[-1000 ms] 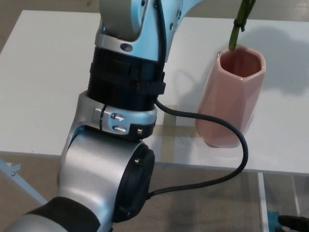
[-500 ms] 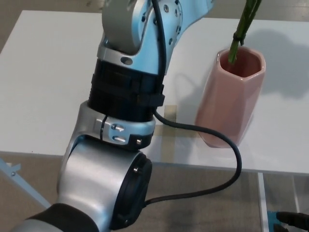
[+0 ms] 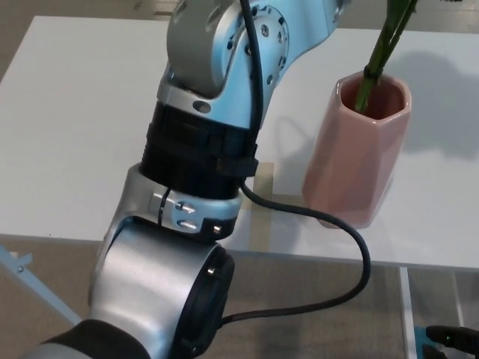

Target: Use the left hand to pick up the rose and then lift and insert it into the pink vase.

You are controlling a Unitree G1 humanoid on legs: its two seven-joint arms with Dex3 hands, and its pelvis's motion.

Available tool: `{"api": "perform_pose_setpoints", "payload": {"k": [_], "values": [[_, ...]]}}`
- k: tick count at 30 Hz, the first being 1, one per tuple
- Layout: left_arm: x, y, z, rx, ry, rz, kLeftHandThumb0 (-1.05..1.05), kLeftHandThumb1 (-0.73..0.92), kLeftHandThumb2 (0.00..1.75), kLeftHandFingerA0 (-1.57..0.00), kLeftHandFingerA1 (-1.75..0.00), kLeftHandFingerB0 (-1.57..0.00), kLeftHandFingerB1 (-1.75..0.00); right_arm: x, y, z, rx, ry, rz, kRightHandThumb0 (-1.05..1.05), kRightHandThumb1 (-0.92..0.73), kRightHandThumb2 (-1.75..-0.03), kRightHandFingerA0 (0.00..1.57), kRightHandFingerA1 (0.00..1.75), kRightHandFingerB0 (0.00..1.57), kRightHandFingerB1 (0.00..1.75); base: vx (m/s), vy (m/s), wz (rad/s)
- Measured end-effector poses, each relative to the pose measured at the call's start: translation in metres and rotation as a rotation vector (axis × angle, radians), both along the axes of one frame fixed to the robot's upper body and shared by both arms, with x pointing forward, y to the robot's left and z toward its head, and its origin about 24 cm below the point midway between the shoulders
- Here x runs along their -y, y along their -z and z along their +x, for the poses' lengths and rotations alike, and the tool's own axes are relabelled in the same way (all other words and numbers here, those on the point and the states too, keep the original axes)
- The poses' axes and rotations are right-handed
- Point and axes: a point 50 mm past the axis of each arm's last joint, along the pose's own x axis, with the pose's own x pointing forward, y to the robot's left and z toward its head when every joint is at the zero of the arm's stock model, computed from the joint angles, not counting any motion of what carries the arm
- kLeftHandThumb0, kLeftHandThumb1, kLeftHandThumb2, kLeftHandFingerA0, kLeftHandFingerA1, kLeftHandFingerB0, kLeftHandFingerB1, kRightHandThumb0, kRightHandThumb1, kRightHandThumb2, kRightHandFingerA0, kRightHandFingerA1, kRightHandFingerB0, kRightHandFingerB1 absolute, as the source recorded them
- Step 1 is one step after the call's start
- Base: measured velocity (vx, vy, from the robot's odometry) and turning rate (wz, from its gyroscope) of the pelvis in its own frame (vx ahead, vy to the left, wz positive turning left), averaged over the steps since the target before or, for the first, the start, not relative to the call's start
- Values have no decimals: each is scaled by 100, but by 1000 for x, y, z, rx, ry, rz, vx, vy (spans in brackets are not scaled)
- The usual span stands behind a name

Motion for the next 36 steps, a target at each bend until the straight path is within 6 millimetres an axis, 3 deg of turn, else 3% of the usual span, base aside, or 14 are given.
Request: {"api": "perform_pose_setpoints", "payload": {"k": [26, 33, 34, 36], "values": [[-3, 61, 7, -105, 2, 68, -17, 86, 68, -89, -143, -84, -88, -2, -4, 7, 15, -17, 8, -31, -66, -59, 63, 48, 55, 44, 0, 0, 0], [0, 68, 5, -104, 19, 86, -17, 86, 68, -90, -141, -86, -82, -3, -4, 7, 15, -24, 9, -31, -66, -59, 63, 48, 55, 44, 0, 0, 0], [0, 68, 5, -104, 20, 87, -18, 86, 67, -93, -131, -90, -63, -3, -4, 8, 15, -25, 10, -31, -66, -59, 63, 48, 55, 44, 0, 0, 0], [1, 70, 4, -104, 27, 92, -18, 86, 67, -93, -131, -90, -63, -3, -4, 8, 16, -26, 11, -31, -66, -59, 63, 48, 55, 44, 0, 0, 0]]}}
